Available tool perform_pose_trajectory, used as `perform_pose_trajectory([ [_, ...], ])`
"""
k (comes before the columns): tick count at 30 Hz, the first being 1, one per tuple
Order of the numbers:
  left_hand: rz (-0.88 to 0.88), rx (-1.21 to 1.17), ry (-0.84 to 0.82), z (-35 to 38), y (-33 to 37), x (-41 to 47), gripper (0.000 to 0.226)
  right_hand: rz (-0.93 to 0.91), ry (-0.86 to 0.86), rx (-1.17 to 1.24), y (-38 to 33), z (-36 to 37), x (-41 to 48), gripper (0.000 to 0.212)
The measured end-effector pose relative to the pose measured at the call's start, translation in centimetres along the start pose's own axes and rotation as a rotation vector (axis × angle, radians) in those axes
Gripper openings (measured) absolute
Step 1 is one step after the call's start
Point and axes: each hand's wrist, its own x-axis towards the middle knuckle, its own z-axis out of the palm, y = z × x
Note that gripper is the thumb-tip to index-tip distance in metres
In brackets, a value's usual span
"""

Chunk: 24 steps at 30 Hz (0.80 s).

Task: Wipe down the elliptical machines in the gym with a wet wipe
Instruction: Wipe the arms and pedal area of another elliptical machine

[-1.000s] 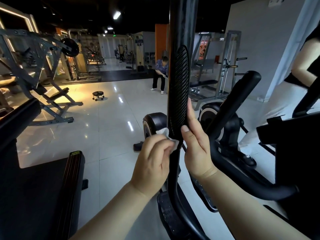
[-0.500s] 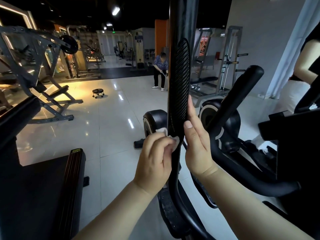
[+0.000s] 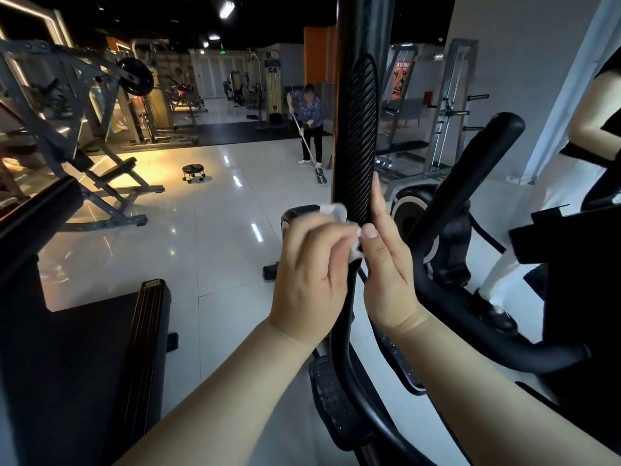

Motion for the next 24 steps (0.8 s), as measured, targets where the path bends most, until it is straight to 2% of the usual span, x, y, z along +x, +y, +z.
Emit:
perform_pose_trajectory([
  [3,0.075,0.004,0.037,0.5,0.6,1.6,0.016,0.01,0.0,0.012,-0.5,0.1,0.2,0.053],
  [6,0.099,0.075,-0.023,0.4,-0.1,-0.3,0.024,0.005,-0.027,0.027,-0.2,-0.1,0.2,0.05],
  [9,0.097,0.092,-0.066,-0.2,-0.4,-1.6,0.02,-0.01,-0.026,0.008,-0.3,-0.3,0.3,0.06],
  [12,0.121,0.046,-0.053,0.0,0.2,-0.1,0.018,-0.038,-0.074,-0.02,-0.3,-0.8,0.3,0.056],
  [14,0.109,0.007,-0.039,0.1,0.6,0.6,0.029,-0.127,-0.037,-0.102,-0.6,-0.9,0.1,0.056],
  [16,0.096,-0.034,-0.01,-0.2,0.6,0.4,0.041,-0.33,0.011,-0.258,-0.7,-1.1,-0.1,0.06],
  [19,0.117,-0.086,0.011,-0.8,0.4,-0.3,0.048,-0.625,-0.036,-0.564,-0.1,-1.6,-0.1,0.05],
  [21,0.115,-0.101,-0.007,-1.0,0.3,-0.3,0.052,-0.691,0.0,-0.689,0.7,-1.8,-0.4,0.04],
  [24,0.121,-0.115,-0.039,-1.2,0.7,0.6,0.058,-0.648,0.069,-0.718,1.0,-2.3,-0.2,0.031],
])
